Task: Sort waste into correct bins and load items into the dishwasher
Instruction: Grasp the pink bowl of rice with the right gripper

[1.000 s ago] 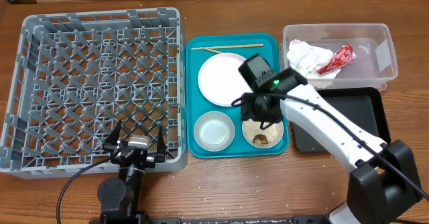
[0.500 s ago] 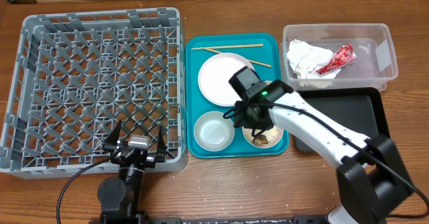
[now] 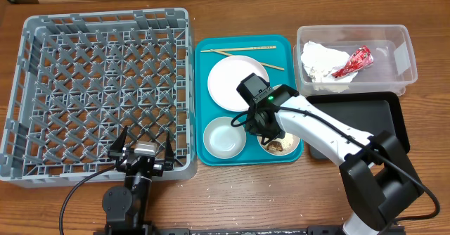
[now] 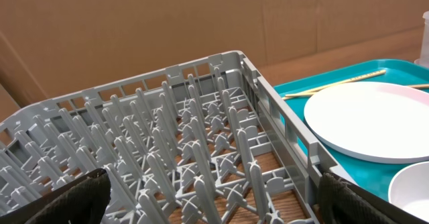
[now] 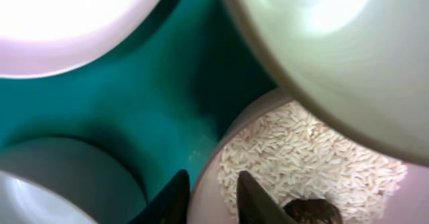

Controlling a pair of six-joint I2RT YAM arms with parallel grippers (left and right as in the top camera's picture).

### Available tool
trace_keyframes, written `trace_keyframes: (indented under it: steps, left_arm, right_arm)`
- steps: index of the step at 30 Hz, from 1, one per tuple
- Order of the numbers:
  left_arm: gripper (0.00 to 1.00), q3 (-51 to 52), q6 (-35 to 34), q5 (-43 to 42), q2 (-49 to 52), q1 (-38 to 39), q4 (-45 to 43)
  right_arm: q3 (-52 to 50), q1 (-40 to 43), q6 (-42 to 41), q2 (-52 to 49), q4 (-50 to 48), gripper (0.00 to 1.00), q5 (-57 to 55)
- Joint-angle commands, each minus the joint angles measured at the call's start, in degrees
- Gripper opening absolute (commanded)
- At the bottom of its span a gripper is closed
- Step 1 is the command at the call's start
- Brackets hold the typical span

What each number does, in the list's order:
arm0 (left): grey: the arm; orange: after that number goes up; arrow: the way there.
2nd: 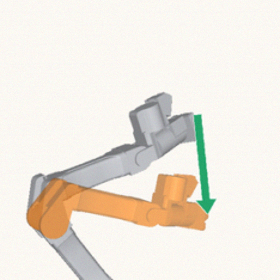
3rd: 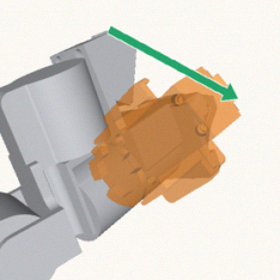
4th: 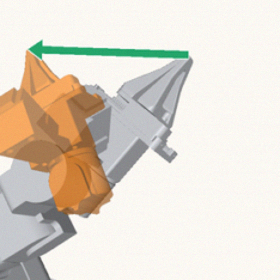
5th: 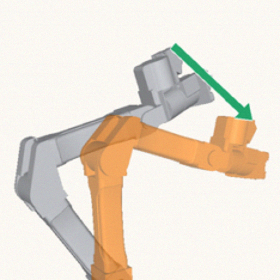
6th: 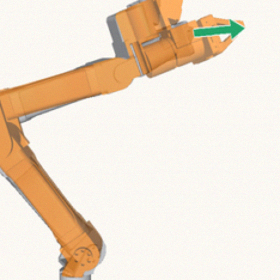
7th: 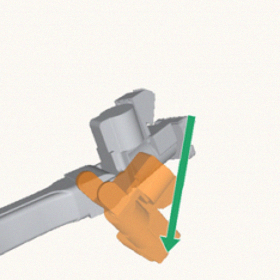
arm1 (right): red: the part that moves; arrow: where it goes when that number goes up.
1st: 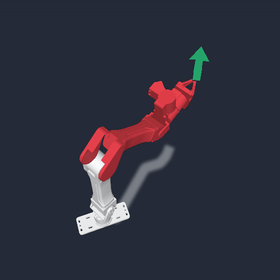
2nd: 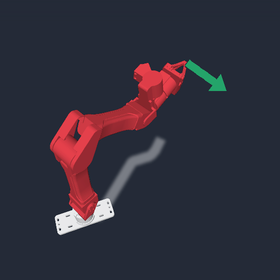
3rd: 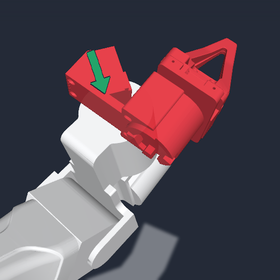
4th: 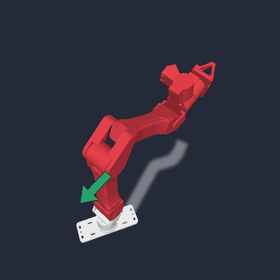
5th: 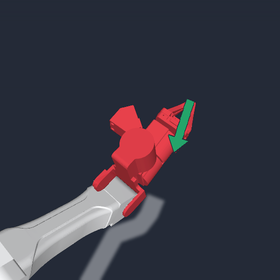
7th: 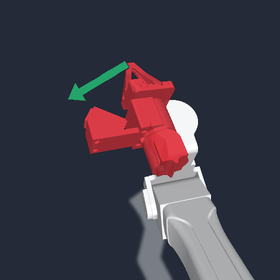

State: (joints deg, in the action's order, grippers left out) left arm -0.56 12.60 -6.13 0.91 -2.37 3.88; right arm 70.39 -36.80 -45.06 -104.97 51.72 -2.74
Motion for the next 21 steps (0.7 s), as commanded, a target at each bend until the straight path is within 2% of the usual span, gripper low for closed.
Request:
trace_keyframes:
  steps: [1,5,12,15,21]
  left_arm:
    - [1.0,0.28,0.48,0.35,-0.26,-0.28,0.11]
    - [1.0,0.28,0.48,0.33,-0.26,-0.28,0.11]
    - [1.0,0.28,0.48,0.35,-0.26,-0.28,0.11]
    - [1.0,0.28,0.48,0.35,-0.26,-0.28,0.11]
    - [1.0,0.28,0.48,0.33,-0.26,-0.28,0.11]
  right_arm:
    - [-1.77,-0.37,-0.33,0.04,-0.22,0.22,-1.25]
    - [-1.84,-1.84,3.34,0.02,-0.02,0.22,-1.25]
    - [-1.84,-3.76,3.54,0.02,2.05,0.22,-1.25]
    - [-1.84,-3.74,3.54,0.02,3.69,0.14,-1.25]
    - [-1.79,-3.74,4.15,0.04,6.27,0.1,-1.2]
